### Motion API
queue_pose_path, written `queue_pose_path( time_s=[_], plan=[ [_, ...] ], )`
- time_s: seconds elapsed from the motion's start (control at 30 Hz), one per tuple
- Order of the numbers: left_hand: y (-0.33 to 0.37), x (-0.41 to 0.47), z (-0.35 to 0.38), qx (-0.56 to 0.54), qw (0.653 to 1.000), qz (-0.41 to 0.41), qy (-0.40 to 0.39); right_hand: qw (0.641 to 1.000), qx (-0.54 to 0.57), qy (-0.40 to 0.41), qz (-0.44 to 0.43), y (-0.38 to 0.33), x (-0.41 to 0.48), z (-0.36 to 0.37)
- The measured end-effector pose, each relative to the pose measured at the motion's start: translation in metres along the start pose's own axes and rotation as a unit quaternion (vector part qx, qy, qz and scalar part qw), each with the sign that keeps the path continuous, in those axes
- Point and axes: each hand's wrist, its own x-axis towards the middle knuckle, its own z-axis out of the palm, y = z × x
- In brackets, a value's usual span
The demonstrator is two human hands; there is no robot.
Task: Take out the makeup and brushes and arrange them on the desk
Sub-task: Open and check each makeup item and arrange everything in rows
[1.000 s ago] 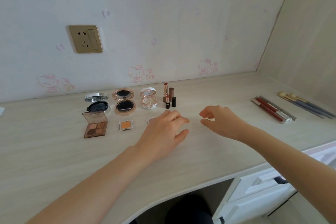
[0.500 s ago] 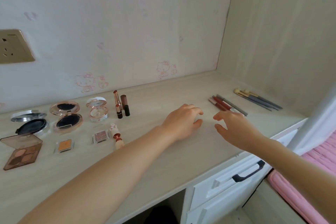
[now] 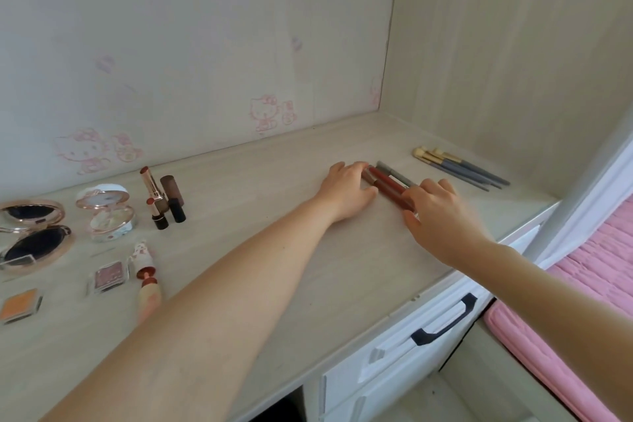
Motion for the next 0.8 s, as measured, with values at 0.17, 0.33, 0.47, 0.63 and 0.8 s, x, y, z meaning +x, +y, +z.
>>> queue_pose_path(
  time_s=[0.17,0.33,0.47,0.63,0.8],
  plan=[
    [-0.001,0.003,-0.001,-0.033,0.999,-0.001,0.023,1.0,-0.004,0.013,0.001,-0.002,-0.002,0.0],
    [0.001,-0.008,-0.012,-0.126,0.989,-0.021,0.075,0.999,0.007,0.047,-0.006,-0.009,-0.007,-0.005],
    [0.005,-0.021,-0.027,-0.275,0.949,-0.076,0.135,0.991,0.114,0.073,0.001,-0.023,-0.01,-0.016],
    [0.003,-0.055,-0.055,-0.524,0.828,-0.137,0.143,0.971,0.215,0.108,0.001,-0.048,-0.022,-0.031],
    [-0.006,-0.094,-0.084,-0.624,0.752,-0.166,0.135,0.957,0.271,0.106,0.012,-0.077,-0.031,-0.041]
  ],
)
